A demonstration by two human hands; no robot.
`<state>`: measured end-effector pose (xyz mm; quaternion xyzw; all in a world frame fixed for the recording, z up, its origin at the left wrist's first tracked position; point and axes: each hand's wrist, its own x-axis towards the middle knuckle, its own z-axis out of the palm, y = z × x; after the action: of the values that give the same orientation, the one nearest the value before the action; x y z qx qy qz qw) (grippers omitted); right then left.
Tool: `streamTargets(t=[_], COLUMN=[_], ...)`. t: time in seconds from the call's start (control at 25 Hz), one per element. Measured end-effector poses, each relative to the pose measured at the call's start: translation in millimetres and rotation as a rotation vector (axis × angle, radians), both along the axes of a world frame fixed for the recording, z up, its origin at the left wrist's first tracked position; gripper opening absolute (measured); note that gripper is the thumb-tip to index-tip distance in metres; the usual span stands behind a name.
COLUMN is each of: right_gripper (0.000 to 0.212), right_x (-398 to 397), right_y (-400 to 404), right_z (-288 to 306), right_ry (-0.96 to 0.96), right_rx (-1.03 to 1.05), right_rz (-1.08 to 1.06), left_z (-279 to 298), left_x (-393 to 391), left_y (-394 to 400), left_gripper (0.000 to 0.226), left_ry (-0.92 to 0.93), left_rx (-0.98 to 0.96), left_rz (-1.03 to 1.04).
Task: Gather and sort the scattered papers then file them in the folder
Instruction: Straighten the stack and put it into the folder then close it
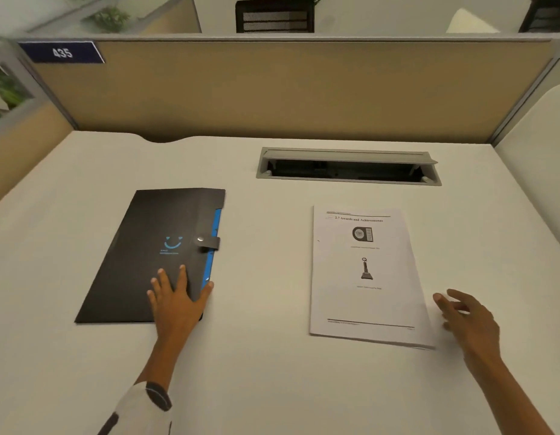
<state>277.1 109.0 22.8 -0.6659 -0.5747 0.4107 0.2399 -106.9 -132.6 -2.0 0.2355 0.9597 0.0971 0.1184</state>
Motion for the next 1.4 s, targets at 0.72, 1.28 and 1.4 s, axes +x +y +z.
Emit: streamTargets(t=[0.72,1.28,1.4], right_gripper=[0.049,0.062,0.050], right_x=[6,-6,-23], right_y=[15,20,18], right_z=[7,4,8], right_ry=[0.043,-0.162,-0.336], right_rx=[-0.008,-0.071,-0.065], right_rz=[-0.087,-0.034,0.071], left_z=[12,39,28], left_x=[110,108,124], left_y=[63,73,85], left_gripper=[0.061,0.073,0.092], left_ry=[0.099,0.163,0.216], left_rx=[-0.286,-0.317,-0.345], left_rz=[-0.304,-0.690,-0.799])
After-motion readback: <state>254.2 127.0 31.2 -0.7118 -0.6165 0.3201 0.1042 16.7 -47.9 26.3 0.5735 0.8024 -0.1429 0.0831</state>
